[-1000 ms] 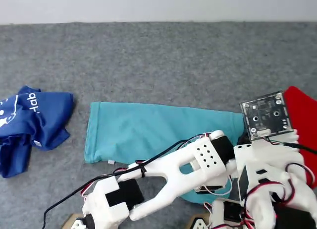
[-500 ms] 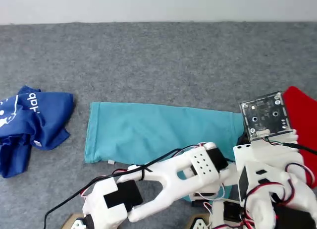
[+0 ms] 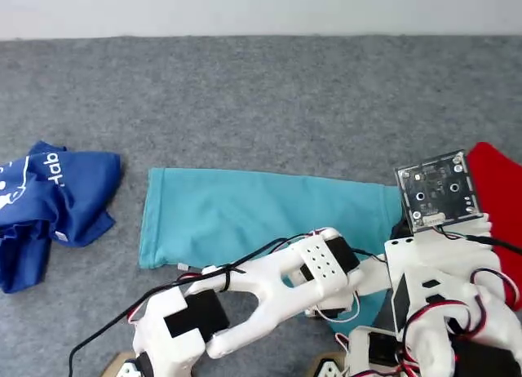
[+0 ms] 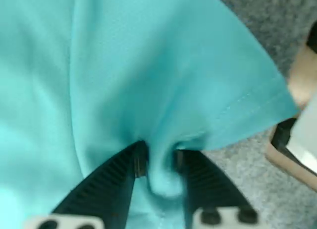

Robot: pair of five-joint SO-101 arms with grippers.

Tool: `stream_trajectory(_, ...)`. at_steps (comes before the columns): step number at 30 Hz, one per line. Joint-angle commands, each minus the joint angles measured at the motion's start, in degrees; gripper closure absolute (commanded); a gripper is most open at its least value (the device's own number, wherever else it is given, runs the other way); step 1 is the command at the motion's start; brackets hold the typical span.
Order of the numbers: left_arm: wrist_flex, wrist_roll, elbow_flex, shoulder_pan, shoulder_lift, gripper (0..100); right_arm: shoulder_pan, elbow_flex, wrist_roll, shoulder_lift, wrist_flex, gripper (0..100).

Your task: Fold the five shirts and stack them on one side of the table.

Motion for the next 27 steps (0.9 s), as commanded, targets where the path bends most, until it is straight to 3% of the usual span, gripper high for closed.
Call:
stream_trajectory(1, -0.6, -0.6, -0.2, -0.7, -3.2, 99, 0.7, -1.1, -0.4, -0.1, 2.2, 98.8)
stream_trajectory(8, 4.8, -0.4, -6.0, -1.1, -7.1, 99, 0.7, -1.1, -0.4, -0.1, 2.2, 98.8)
stream_trajectory(14, 4.7, -0.4, -7.4, -1.2, -9.0, 99, 0.7, -1.1, -0.4, 0.0, 2.2, 98.8)
stream_trajectory(24, -1.6, -0.8, -7.2, -11.9, -8.8, 98, 0.7, 1.5, -0.3, -0.1, 2.2, 98.8)
stream_trajectory(27, -3.2, -0.6, -7.1, -14.1, -8.7, 93, 0.7, 1.8, -0.4, -0.1, 2.2, 98.8)
